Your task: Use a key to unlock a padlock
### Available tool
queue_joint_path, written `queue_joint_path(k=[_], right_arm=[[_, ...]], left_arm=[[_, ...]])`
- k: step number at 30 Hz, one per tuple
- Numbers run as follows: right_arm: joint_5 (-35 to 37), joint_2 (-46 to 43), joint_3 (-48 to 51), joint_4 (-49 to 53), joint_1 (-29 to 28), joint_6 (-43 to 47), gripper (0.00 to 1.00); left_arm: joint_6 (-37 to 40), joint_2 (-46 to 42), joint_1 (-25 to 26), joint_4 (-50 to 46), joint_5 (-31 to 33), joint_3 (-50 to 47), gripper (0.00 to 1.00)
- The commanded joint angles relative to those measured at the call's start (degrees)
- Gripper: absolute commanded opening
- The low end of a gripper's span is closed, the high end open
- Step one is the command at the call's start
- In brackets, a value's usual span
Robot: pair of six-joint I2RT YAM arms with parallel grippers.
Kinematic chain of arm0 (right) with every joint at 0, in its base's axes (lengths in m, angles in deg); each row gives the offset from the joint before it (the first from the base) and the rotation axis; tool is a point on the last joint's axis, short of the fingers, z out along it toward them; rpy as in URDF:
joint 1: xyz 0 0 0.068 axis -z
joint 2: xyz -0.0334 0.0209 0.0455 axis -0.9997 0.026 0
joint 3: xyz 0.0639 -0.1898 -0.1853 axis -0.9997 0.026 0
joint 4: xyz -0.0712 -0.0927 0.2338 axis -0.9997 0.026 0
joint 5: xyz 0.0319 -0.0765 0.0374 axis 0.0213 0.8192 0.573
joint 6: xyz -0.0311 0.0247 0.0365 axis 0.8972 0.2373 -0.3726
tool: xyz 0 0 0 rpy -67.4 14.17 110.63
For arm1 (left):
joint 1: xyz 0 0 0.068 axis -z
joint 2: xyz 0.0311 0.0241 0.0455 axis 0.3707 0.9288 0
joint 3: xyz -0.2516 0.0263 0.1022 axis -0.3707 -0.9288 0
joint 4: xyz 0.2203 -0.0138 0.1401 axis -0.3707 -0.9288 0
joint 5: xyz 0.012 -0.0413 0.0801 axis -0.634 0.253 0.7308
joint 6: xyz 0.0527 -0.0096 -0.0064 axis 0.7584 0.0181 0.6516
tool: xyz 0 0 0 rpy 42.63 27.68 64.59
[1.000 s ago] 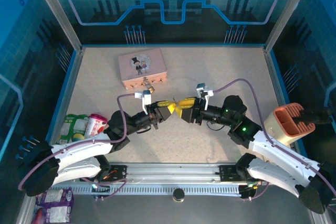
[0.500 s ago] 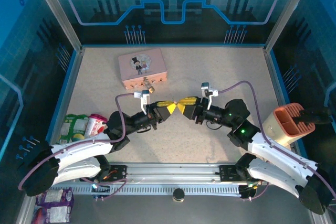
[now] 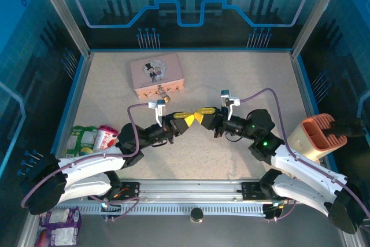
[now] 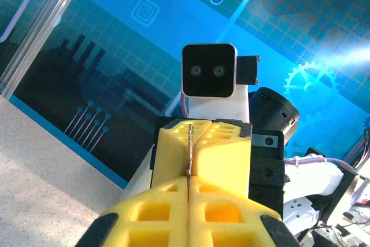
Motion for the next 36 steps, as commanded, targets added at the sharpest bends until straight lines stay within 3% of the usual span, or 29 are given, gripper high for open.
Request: queue_joint_path(k=[1,6,14,21,25,33,36], right_arm=[[-1.3,0.8,0.1,-0.3,-1.7,0.8,0.01],[1.1,0.2,-0.4,3.2,-2.7,2.4,0.0],[7.2,-0.9,-3.7,15.9,-2.8,6.2,0.0],[7.8,-0.5,-5.5,21.2,-2.9,8.1,0.0],[5.6,0.0,-6.6,22.9,-3.1,9.2,0.0],[5.1,0.9,-7.6,22.3,-5.5,10.4,0.0],[5.3,1.6,-8.0,22.7,-5.9,10.7,0.0]], left_arm=[[-1.2,0.3,0.6,3.0,0.7,1.3,0.0],[-1.0,0.3,0.6,1.4,3.2,1.4,0.0],[3.0,-3.4,0.5,-10.4,8.6,1.9,0.15],[5.9,-9.2,-0.1,-20.1,12.5,2.0,0.4],[6.2,-11.4,-0.8,-23.6,12.2,2.4,0.47],[7.2,-9.7,-0.9,-28.9,7.5,5.8,0.49],[6.9,-9.3,-0.9,-28.7,6.5,6.2,0.41]])
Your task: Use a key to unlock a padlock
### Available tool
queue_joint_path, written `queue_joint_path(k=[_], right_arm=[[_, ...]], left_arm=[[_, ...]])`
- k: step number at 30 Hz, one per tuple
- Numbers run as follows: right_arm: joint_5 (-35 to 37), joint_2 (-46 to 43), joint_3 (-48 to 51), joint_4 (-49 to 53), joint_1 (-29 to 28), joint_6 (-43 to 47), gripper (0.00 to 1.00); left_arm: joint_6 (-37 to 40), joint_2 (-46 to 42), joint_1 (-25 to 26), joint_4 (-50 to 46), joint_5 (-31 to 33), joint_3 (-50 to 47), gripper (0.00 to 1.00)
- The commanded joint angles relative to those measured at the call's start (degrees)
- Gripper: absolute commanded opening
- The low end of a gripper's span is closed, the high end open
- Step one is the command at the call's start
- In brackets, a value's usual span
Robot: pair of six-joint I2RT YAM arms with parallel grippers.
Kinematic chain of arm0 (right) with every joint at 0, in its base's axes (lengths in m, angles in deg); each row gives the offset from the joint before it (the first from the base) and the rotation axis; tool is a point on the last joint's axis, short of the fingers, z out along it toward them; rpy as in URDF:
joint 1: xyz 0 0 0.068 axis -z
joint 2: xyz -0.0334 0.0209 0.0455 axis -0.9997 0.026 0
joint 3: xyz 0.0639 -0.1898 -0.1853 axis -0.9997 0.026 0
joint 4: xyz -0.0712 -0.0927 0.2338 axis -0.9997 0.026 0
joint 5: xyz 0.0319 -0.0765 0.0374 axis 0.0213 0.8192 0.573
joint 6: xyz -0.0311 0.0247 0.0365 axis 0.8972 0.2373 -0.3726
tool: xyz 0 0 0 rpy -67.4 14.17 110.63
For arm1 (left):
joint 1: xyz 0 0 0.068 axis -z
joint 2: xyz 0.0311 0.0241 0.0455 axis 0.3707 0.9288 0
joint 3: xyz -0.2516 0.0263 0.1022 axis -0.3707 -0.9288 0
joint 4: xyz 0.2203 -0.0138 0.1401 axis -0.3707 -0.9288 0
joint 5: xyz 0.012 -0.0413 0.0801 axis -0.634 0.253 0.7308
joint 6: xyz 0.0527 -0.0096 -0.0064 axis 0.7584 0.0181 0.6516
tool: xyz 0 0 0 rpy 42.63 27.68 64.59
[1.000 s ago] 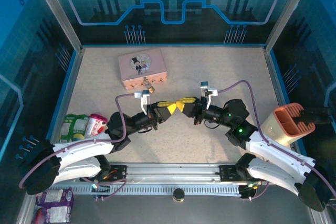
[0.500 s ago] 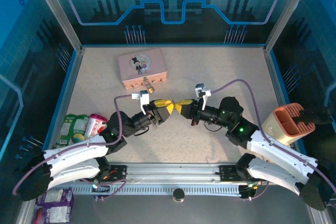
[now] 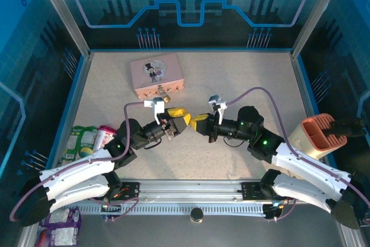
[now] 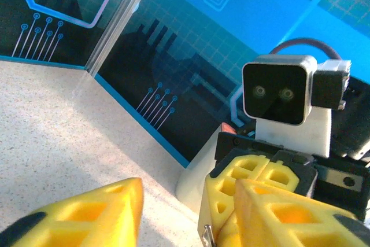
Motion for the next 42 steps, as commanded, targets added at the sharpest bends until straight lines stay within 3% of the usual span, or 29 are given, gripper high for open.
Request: queue_joint_path(k=[1,10,16,20,25,33,42], right_arm=[[-0.6,0.6,-2.0,0.7,-0.9,1.4,0.0],[1.1,1.3,-2.9,1.4,-0.9,-0.2,0.0],[2.4,2.2,-1.2,-4.6,-0.4,-5.7,0.02],[-0.2,3.4,1.6,-13.9,0.5,-11.6,0.21],[-1.1,4.6,2.9,-18.4,0.6,-13.7,0.34],[-0.2,4.9,5.2,-22.2,0.6,-15.4,0.35],[-0.9,8.5,6.1,-28.7,0.3,-18.5,0.34]], left_arm=[[1.4,0.5,-0.2,-1.3,-2.5,2.3,0.38],[0.0,-0.1,-0.2,-3.1,-1.1,3.1,0.0],[-6.0,1.6,-0.2,2.1,1.3,1.7,0.0],[-11.1,4.0,-0.1,12.4,4.0,-1.6,0.0],[-13.3,4.4,-0.1,16.4,7.0,-3.0,0.0],[-14.1,3.5,-0.1,18.1,10.1,-4.3,0.0],[-14.5,3.9,0.0,18.9,9.4,-4.0,0.0]])
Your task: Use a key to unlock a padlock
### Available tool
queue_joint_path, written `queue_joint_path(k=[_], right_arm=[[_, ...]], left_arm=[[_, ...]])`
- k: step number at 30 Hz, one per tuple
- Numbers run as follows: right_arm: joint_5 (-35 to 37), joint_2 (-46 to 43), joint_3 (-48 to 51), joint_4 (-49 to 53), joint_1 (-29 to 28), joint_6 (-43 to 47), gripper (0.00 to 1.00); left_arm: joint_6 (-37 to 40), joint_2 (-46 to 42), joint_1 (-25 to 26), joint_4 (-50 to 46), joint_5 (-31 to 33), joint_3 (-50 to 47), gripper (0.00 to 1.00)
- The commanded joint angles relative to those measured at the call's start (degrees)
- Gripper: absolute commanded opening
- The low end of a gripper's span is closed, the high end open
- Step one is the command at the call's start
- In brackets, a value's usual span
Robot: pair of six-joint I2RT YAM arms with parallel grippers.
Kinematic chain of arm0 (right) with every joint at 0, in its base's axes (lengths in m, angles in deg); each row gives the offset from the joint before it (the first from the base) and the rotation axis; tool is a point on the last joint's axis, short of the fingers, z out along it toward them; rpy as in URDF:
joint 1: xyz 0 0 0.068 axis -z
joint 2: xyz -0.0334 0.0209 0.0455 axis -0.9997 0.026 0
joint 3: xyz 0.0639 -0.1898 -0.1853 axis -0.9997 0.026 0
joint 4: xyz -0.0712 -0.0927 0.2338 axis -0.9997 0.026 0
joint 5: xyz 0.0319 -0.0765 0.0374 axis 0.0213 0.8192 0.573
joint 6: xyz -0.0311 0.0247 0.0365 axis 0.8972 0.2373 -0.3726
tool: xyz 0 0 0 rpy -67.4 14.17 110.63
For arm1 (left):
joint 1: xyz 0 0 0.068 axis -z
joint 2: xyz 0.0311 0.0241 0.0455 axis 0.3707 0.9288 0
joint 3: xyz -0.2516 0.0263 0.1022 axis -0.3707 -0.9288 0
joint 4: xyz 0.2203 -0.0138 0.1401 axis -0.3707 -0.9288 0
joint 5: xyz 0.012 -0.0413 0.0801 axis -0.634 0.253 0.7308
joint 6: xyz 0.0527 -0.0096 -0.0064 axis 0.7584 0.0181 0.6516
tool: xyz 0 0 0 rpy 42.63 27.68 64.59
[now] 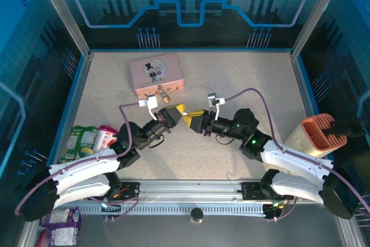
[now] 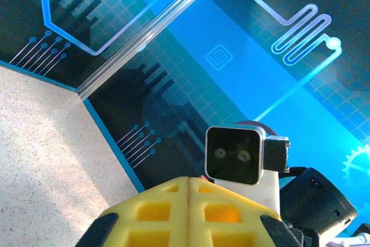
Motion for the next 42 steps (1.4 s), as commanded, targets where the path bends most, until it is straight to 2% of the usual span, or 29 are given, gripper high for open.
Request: queue_joint_path(k=[1,13,19,20,22,24,26,28,30,34,36,39,42], right_arm=[[-0.5,0.4,0.3,-5.0,-0.2,-1.3,0.34],[0.6,0.6,0.4,-5.6,-0.2,-1.9,0.1],[2.9,-0.3,-1.1,0.7,0.2,-1.7,0.0],[3.5,-0.8,-1.2,2.6,0.5,-1.4,0.0],[4.8,-2.1,-1.7,7.6,1.5,-0.5,0.0],[6.3,-3.9,-2.9,15.2,2.9,1.2,0.0],[8.3,-6.0,-5.3,26.8,4.3,5.1,0.0],[10.4,-7.5,-7.9,36.8,5.1,9.5,0.0],[12.9,-8.7,-10.2,45.1,5.5,13.7,0.0],[16.1,-10.1,-11.8,54.3,5.9,18.5,0.0],[16.4,-10.9,-11.2,55.5,5.9,19.1,0.0],[15.9,-13.0,-9.0,54.6,5.9,19.1,0.0],[14.8,-15.1,-6.8,52.9,5.9,18.7,0.0]], left_arm=[[-0.3,-0.3,0.0,3.0,0.7,-0.5,0.0],[-0.4,0.7,0.2,4.1,0.6,-0.5,0.0],[0.9,2.4,0.4,4.7,0.7,-0.3,0.0],[1.3,2.4,0.4,4.0,1.2,-0.2,0.03],[2.6,1.3,0.4,-0.1,3.4,0.1,0.23],[4.1,-1.6,0.0,-10.0,7.8,1.4,0.42],[6.9,-4.2,-1.8,-25.8,10.0,5.5,0.58],[11.8,-4.2,-5.8,-39.0,5.8,10.6,0.64],[14.5,-2.9,-9.5,-47.6,3.3,14.0,0.68],[15.5,3.2,-15.8,-57.6,3.2,18.9,0.68],[13.1,7.0,-18.3,-57.9,3.9,19.4,0.69],[10.3,13.0,-20.9,-50.6,2.6,17.7,0.68],[8.8,21.3,-21.5,-44.7,5.1,19.1,0.7]])
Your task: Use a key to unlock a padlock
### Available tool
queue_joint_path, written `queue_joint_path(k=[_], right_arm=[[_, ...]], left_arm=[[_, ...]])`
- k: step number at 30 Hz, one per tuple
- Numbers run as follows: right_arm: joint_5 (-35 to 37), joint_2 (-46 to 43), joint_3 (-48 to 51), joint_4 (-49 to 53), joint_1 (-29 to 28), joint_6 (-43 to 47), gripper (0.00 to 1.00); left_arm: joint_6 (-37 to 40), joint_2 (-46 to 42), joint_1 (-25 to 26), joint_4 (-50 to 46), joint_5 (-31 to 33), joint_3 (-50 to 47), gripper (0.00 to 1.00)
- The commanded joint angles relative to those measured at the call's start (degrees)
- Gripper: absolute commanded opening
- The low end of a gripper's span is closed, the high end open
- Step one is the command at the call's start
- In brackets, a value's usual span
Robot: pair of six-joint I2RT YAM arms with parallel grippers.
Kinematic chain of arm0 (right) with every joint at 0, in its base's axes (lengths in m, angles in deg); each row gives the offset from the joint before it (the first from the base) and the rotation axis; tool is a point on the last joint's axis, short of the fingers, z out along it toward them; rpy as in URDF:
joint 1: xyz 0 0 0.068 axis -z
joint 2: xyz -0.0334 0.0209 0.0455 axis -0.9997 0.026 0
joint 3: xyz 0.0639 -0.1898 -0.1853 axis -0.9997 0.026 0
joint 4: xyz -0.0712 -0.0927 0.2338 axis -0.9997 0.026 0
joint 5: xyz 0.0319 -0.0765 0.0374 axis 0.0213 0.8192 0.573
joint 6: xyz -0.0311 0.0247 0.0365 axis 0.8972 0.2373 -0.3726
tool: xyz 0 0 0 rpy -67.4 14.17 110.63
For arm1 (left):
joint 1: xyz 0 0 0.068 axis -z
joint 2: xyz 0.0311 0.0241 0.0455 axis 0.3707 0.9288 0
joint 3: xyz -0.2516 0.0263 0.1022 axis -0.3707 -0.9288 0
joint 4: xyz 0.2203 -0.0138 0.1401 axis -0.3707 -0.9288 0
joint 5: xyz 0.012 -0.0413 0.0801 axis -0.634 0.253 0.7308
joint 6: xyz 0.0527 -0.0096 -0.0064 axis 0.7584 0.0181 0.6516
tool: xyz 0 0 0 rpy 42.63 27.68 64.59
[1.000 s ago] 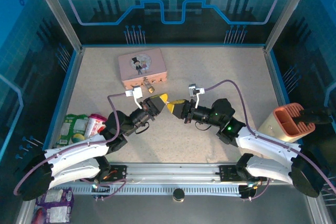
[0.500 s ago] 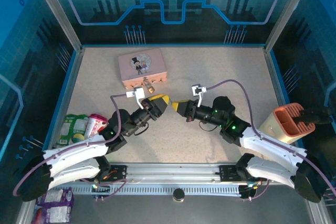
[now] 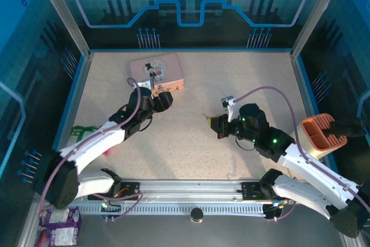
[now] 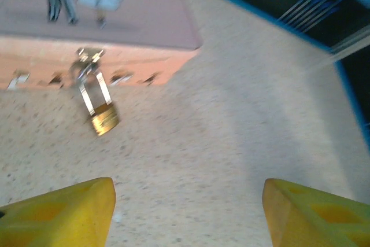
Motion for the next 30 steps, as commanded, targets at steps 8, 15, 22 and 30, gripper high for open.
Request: queue_joint_path(k=[8,15,22,30], right_arm=[[-0.8,-6.9,5.8,0.4,0.8,1.5,0.0],[-3.7,-8.8,9.0,-3.2,0.8,0.8,0.0],[-4.6,-9.7,11.8,-5.5,0.9,0.1,0.0],[-5.7,-9.8,10.7,-4.5,1.2,0.7,0.0]], left_arm=[[-6.6,22.5,-1.1,11.2,6.8,6.1,0.71],[-10.2,30.4,-1.1,14.9,11.9,8.7,0.71],[-12.0,34.8,-1.7,10.0,15.7,14.2,0.68],[-14.4,39.0,-2.6,5.7,15.2,18.9,0.61]])
